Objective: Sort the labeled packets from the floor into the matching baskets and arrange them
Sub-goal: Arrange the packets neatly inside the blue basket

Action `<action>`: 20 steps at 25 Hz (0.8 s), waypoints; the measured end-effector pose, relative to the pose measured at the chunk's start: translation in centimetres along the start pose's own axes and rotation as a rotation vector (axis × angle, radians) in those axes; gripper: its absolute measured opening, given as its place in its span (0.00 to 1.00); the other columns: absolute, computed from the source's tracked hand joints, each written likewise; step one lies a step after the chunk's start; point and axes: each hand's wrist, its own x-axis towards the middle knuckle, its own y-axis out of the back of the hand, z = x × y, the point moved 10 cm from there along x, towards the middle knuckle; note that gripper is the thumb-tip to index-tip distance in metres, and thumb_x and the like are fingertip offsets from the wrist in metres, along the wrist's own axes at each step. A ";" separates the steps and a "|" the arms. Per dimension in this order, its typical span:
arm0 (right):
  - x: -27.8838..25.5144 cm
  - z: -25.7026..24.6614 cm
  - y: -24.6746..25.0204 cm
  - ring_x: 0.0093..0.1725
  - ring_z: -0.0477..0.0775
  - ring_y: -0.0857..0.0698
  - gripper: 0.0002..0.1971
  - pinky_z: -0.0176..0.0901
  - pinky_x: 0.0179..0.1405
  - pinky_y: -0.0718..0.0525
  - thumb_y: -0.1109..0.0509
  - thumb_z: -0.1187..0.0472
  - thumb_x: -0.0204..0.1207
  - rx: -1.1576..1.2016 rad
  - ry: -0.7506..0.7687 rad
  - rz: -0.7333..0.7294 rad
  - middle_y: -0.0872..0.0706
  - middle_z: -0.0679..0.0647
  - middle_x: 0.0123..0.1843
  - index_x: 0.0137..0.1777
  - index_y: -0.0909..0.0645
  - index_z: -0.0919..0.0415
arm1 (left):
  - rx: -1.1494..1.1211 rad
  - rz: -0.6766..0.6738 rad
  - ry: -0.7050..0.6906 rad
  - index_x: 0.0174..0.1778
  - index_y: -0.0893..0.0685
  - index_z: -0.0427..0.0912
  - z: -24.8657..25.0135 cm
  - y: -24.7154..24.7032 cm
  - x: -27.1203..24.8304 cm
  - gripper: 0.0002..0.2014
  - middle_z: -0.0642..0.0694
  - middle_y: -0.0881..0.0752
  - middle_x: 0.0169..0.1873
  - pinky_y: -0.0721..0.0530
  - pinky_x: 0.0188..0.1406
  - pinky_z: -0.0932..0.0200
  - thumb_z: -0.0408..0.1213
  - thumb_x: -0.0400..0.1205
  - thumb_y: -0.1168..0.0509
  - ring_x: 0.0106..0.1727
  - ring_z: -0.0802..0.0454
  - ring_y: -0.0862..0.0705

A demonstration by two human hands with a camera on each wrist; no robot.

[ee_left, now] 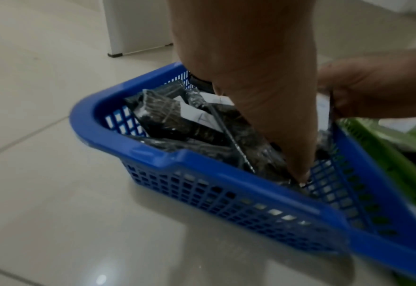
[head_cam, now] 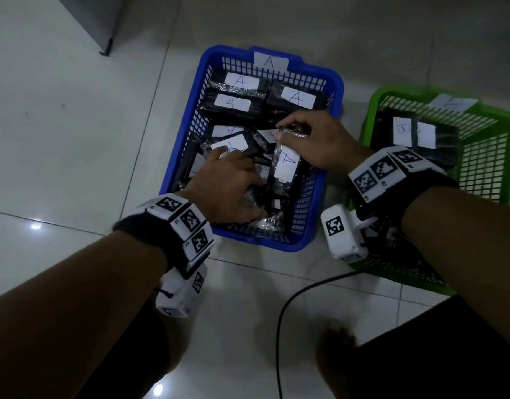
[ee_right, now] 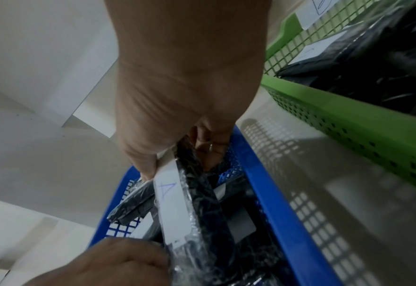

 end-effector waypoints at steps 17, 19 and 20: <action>-0.9 0.7 -1.0 0.35 0.44 0.17 0.12 0.40 0.36 0.24 0.40 0.50 0.75 -0.119 0.072 0.114 0.16 0.44 0.33 0.39 0.18 0.53 | -0.006 0.134 -0.082 0.66 0.18 0.43 -0.9 -1.2 0.3 0.39 0.41 0.18 0.67 0.25 0.68 0.36 0.68 0.66 0.34 0.67 0.39 0.20; -1.1 0.3 -0.9 0.30 0.45 0.21 0.12 0.40 0.30 0.28 0.41 0.52 0.75 -0.104 0.098 0.155 0.19 0.45 0.29 0.36 0.20 0.54 | -0.034 0.126 -0.141 0.67 0.19 0.43 -1.2 -1.0 0.5 0.38 0.42 0.17 0.66 0.20 0.63 0.40 0.68 0.68 0.34 0.65 0.40 0.18; -1.2 0.2 -0.6 0.29 0.46 0.22 0.12 0.40 0.29 0.28 0.41 0.52 0.74 -0.081 0.104 0.193 0.21 0.45 0.28 0.34 0.21 0.55 | -0.058 0.137 -0.177 0.68 0.19 0.44 -1.2 -0.8 0.5 0.38 0.42 0.16 0.65 0.18 0.60 0.41 0.68 0.69 0.33 0.64 0.40 0.18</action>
